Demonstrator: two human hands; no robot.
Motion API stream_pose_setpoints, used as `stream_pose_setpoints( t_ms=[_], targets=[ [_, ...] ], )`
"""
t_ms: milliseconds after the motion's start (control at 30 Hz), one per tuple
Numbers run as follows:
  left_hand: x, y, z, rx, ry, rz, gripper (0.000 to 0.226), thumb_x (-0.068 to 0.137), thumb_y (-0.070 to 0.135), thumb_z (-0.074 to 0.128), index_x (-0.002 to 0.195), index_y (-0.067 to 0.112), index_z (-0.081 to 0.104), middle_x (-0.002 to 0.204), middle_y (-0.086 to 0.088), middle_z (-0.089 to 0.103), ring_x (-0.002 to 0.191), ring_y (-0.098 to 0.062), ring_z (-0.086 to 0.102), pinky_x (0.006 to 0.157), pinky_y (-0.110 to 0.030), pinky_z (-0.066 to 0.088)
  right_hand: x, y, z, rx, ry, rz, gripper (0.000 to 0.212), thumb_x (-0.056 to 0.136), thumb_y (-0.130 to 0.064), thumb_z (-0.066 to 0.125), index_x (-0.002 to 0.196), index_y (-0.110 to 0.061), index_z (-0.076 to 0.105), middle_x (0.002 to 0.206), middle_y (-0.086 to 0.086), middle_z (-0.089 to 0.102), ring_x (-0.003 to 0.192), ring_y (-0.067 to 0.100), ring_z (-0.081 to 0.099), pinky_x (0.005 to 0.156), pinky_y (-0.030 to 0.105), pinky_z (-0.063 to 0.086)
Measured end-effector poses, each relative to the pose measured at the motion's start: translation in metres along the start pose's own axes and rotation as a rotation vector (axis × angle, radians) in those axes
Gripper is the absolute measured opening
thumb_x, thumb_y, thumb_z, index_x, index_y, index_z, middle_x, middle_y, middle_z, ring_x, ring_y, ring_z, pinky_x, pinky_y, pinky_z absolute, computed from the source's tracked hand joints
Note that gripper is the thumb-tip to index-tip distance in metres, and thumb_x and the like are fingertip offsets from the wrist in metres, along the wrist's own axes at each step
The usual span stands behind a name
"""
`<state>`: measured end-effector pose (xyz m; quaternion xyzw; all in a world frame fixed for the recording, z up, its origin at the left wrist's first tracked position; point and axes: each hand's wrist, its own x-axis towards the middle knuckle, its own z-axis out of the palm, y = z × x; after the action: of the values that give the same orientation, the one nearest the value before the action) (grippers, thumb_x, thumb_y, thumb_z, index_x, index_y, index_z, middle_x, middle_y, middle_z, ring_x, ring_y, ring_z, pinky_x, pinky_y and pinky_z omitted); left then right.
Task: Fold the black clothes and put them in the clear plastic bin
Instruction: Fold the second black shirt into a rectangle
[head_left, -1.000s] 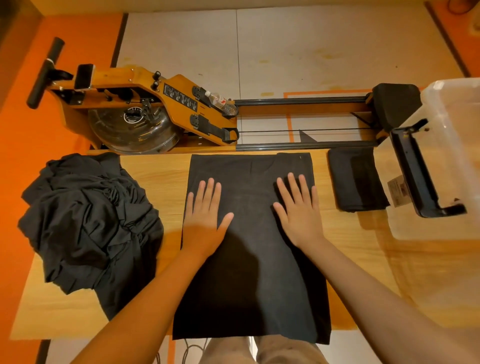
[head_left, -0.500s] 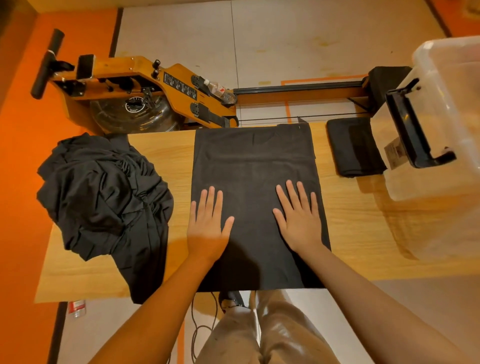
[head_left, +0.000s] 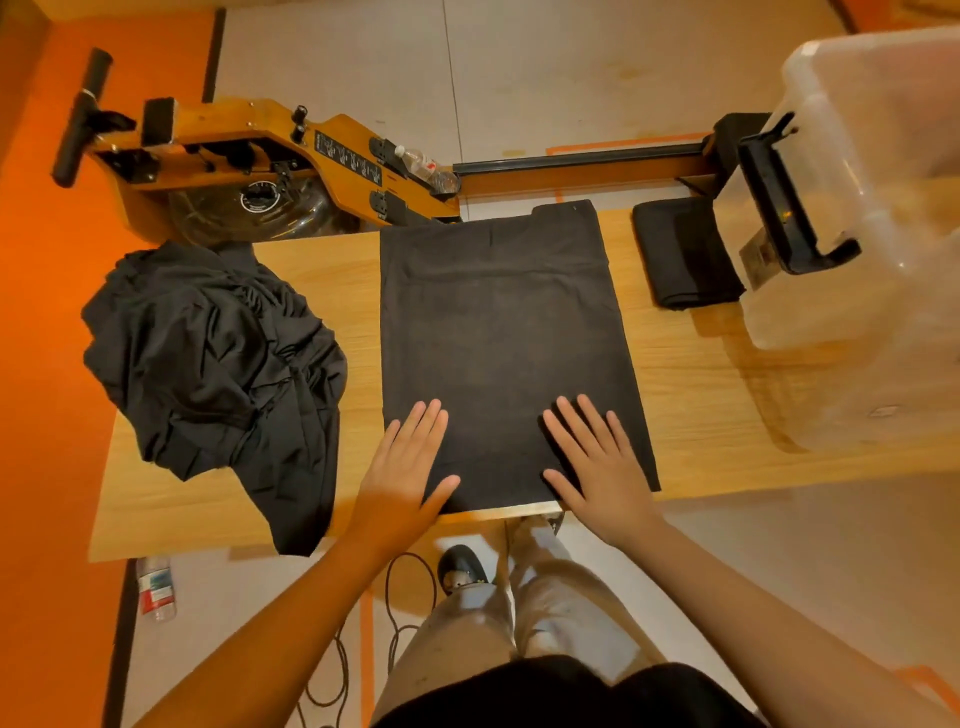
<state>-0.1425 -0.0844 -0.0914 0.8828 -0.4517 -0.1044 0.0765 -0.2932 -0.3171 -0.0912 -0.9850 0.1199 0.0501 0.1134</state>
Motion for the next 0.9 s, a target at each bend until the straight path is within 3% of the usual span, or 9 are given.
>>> stream_pose_setpoints(
  t_ms=[167,300,400,500,600,667,733,833,900],
  targets=[
    [-0.018,-0.01,0.004,0.09,-0.14,0.035,0.083,0.093,0.071,0.017,0.153,0.014,0.005,0.162,-0.006,0.009,0.148,-0.012,-0.013,0.119,-0.033,-0.002,-0.022,0.003,0.004,-0.015,-0.022,0.056,0.079,0.092,-0.068,0.028,0.154,-0.02,0.015,0.161,0.003,0.012,0.15,0.022,0.001,0.118,0.043,0.005],
    [-0.032,-0.016,0.001,0.123,-0.148,0.042,0.1,0.083,0.079,0.032,0.154,0.012,0.008,0.161,-0.006,0.004,0.148,-0.014,-0.015,0.118,-0.032,-0.007,-0.043,0.012,0.006,-0.067,-0.064,0.084,0.09,0.088,-0.079,0.022,0.154,-0.017,0.012,0.161,0.006,0.012,0.15,0.022,0.003,0.118,0.043,0.005],
    [-0.035,-0.015,0.001,0.181,-0.132,0.05,0.104,0.081,0.067,0.057,0.154,0.012,0.007,0.161,-0.006,0.004,0.147,-0.016,-0.016,0.118,-0.032,-0.008,-0.051,0.012,0.006,-0.101,-0.082,0.131,0.092,0.086,-0.076,0.029,0.154,-0.017,0.008,0.16,0.007,0.014,0.149,0.023,0.006,0.118,0.041,0.004],
    [-0.039,-0.012,0.0,0.211,-0.119,0.04,0.107,0.073,0.048,0.078,0.151,0.009,0.016,0.159,-0.01,0.02,0.15,-0.022,0.005,0.122,-0.036,0.005,-0.053,0.012,0.006,-0.12,-0.046,0.132,0.091,0.087,-0.057,0.053,0.154,-0.019,0.006,0.157,0.009,0.028,0.148,0.023,0.009,0.118,0.037,0.002],
    [-0.044,-0.016,0.001,0.24,-0.079,0.072,0.101,0.072,0.044,0.081,0.149,0.009,0.027,0.156,-0.012,0.031,0.147,-0.022,0.013,0.12,-0.038,0.016,-0.054,0.009,0.007,-0.098,0.02,0.15,0.095,0.069,-0.016,0.084,0.148,-0.016,0.031,0.149,0.011,0.042,0.142,0.024,0.025,0.116,0.037,0.007],
    [-0.048,-0.019,0.002,0.251,-0.053,0.101,0.098,0.07,0.041,0.083,0.148,0.008,0.033,0.154,-0.012,0.034,0.148,-0.022,0.008,0.12,-0.038,0.014,-0.057,0.006,0.005,-0.115,0.086,0.148,0.087,0.067,-0.005,0.083,0.144,-0.014,0.043,0.145,0.012,0.048,0.137,0.029,0.038,0.112,0.038,0.016],
    [-0.052,-0.019,0.002,0.275,-0.059,0.106,0.098,0.066,0.037,0.087,0.146,0.008,0.038,0.153,-0.012,0.037,0.145,-0.024,0.024,0.118,-0.04,0.022,-0.058,0.003,0.003,-0.119,0.108,0.143,0.083,0.066,0.0,0.081,0.141,-0.014,0.048,0.143,0.012,0.05,0.132,0.032,0.046,0.109,0.039,0.024],
    [-0.058,-0.018,-0.001,0.28,-0.075,0.109,0.103,0.059,0.027,0.092,0.145,0.009,0.038,0.151,-0.012,0.04,0.14,-0.025,0.036,0.111,-0.043,0.029,-0.063,0.005,0.005,-0.119,0.086,0.136,0.088,0.063,0.003,0.083,0.141,-0.017,0.048,0.143,0.01,0.05,0.132,0.03,0.045,0.106,0.038,0.025],
    [-0.064,-0.019,-0.001,0.277,-0.078,0.113,0.109,0.055,0.018,0.092,0.146,0.011,0.033,0.15,-0.012,0.04,0.143,-0.024,0.029,0.113,-0.042,0.029,-0.068,0.007,0.007,-0.115,0.084,0.111,0.088,0.063,0.003,0.084,0.14,-0.018,0.049,0.142,0.009,0.051,0.131,0.027,0.04,0.103,0.037,0.025]
  ],
)
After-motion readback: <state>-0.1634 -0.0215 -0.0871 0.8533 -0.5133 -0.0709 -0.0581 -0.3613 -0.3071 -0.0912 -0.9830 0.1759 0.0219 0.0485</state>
